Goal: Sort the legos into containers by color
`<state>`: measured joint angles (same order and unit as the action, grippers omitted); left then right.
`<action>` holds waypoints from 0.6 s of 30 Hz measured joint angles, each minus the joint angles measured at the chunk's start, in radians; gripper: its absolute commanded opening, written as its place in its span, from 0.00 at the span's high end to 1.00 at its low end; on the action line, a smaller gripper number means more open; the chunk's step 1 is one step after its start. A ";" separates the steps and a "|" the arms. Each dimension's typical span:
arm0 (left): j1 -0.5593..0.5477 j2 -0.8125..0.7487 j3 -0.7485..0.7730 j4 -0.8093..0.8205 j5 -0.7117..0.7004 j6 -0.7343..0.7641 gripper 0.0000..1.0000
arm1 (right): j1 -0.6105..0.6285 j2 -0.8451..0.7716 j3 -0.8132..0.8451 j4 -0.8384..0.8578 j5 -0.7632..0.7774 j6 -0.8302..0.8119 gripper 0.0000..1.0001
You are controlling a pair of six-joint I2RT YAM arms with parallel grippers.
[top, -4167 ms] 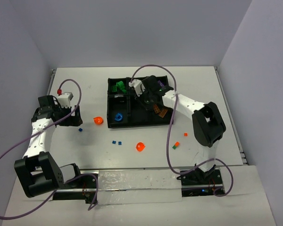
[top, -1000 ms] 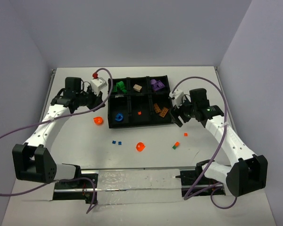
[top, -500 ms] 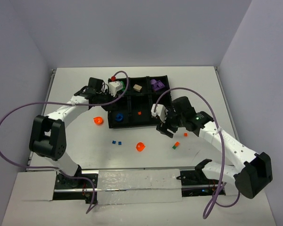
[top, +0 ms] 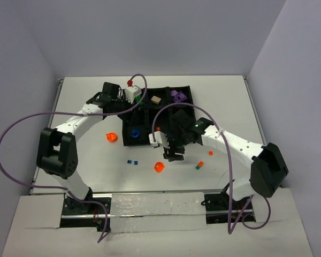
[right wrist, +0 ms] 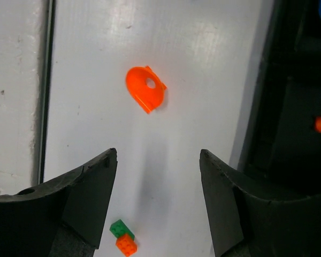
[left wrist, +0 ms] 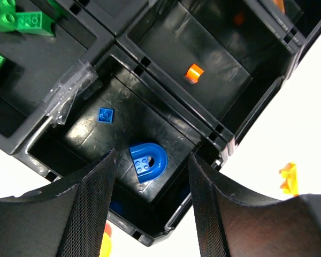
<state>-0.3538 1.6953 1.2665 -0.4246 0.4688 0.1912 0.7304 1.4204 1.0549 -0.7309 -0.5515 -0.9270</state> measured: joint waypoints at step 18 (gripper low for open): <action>0.215 -0.397 0.018 -0.066 0.082 -0.083 0.34 | 0.104 0.395 0.279 -0.190 -0.036 -0.193 0.36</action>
<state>-0.1387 1.2986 1.2844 -0.4911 0.5504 0.1082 0.8341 1.8154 1.3341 -0.9204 -0.5871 -1.1204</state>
